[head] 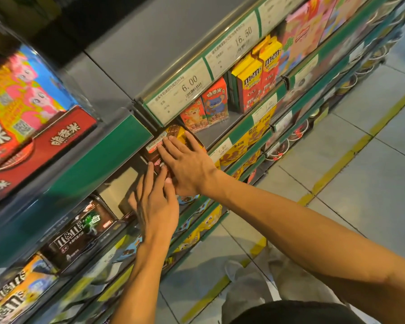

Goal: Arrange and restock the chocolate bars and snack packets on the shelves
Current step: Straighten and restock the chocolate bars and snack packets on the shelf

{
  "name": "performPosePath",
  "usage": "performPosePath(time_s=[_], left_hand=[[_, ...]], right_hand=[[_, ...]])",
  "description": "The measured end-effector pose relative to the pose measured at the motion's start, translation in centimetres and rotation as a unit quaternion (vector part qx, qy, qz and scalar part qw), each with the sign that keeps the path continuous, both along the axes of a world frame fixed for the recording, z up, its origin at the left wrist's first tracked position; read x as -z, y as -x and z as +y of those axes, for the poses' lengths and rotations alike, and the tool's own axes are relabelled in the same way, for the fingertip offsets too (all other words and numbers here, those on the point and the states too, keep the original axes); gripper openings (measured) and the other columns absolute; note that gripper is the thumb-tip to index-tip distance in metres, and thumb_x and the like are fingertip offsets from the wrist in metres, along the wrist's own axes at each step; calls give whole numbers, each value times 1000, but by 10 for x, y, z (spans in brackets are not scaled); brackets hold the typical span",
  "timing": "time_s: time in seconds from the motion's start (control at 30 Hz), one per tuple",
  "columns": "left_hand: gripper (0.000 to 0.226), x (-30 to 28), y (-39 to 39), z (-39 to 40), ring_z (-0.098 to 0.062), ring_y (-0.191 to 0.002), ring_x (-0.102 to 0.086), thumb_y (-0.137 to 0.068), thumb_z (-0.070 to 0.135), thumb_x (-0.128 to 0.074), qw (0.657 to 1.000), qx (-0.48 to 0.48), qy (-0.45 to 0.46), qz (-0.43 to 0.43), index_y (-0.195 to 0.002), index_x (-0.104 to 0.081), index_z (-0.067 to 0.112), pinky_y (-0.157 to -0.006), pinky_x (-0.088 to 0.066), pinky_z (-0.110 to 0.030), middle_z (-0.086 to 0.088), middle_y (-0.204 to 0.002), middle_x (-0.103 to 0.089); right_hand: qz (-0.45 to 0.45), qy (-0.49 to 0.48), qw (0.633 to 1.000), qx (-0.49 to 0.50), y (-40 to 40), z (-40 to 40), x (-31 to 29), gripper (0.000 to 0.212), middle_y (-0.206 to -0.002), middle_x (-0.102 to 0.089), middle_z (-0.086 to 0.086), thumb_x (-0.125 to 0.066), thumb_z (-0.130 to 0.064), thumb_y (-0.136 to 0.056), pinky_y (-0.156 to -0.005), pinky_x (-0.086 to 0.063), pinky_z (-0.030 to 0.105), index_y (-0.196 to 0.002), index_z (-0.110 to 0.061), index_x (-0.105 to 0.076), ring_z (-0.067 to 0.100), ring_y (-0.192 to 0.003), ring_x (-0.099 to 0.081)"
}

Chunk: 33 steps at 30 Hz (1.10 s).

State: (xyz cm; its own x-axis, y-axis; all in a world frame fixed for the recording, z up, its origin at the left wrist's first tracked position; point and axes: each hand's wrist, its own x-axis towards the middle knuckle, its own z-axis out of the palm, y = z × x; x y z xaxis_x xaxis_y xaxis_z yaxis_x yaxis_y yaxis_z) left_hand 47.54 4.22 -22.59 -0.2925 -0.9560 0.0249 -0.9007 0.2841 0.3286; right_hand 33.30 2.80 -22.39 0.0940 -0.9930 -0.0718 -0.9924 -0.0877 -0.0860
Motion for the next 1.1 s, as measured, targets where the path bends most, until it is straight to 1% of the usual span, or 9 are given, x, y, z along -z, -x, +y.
performPosePath(time_s=[0.27,0.43,0.5,0.57,0.67,0.77,0.9,1.0,1.1], left_hand=[[43,-14,-3,-2,-17,-146,-19,-103,39,-33,999,13,-47,-20,-146,-38,40,-118,-16,-48,19,-161,-13],[44,-21,-8,-3,-14,-147,-18,-102,40,-36,998,17,-66,13,-146,-40,37,-119,-14,-52,17,-161,-18],[44,-30,-10,1,-16,-147,-21,-101,41,-39,996,12,-80,41,-145,-43,33,-119,-18,-51,15,-159,-24],[43,-48,-10,11,-15,-142,-31,-100,42,-41,992,8,-98,79,-142,-45,32,-114,-30,-43,12,-155,-33],[25,-78,-5,37,-9,-119,-51,-99,44,-44,987,1,-109,115,-123,-50,43,-93,-44,-33,16,-133,-51],[11,-99,12,63,0,-102,-57,-98,43,-49,979,6,-106,177,-106,-53,47,-83,-48,-26,21,-111,-59],[17,-117,56,79,5,-99,-57,-97,44,-50,970,17,-90,223,-112,-58,42,-86,-50,-29,22,-107,-62],[19,-124,106,81,4,-99,-59,-97,41,-54,964,50,-73,251,-114,-61,37,-88,-52,-32,22,-105,-63],[15,-125,167,84,2,-96,-62,-96,33,-58,955,84,-70,276,-110,-64,32,-85,-53,-30,20,-102,-65]], right_hand=[[-6,-10,1000,-21,4,9,-3,93,-165,4,15,-45,-51,-89,-123,1,47,-157,-8,2,29,-153,3],[-95,9,995,-20,20,24,-14,94,-163,-15,17,-60,-43,-84,-124,-9,43,-156,-3,-15,29,-151,-13],[-133,40,990,2,28,39,-22,82,-153,-38,18,-64,-38,-81,-120,-24,42,-149,-3,-33,33,-143,-33],[-185,71,979,45,41,59,-34,62,-134,-56,13,-63,-34,-84,-103,-41,39,-138,-8,-47,32,-124,-51],[-283,86,947,125,67,94,-56,43,-122,-65,4,-59,-37,-92,-86,-51,34,-129,-15,-55,22,-110,-61],[-360,91,912,175,101,131,-70,37,-113,-69,-5,-59,-44,-94,-87,-53,28,-122,-19,-63,9,-102,-64],[-401,107,882,224,154,176,-84,32,-101,-67,-21,-57,-51,-92,-86,-55,31,-111,-27,-65,-8,-94,-61],[-398,125,871,261,196,207,-96,25,-100,-66,-23,-61,-45,-92,-85,-53,26,-110,-29,-65,-10,-90,-60],[-384,147,861,298,241,236,-105,5,-92,-65,-26,-63,-35,-93,-80,-53,23,-97,-34,-63,-11,-88,-61]])
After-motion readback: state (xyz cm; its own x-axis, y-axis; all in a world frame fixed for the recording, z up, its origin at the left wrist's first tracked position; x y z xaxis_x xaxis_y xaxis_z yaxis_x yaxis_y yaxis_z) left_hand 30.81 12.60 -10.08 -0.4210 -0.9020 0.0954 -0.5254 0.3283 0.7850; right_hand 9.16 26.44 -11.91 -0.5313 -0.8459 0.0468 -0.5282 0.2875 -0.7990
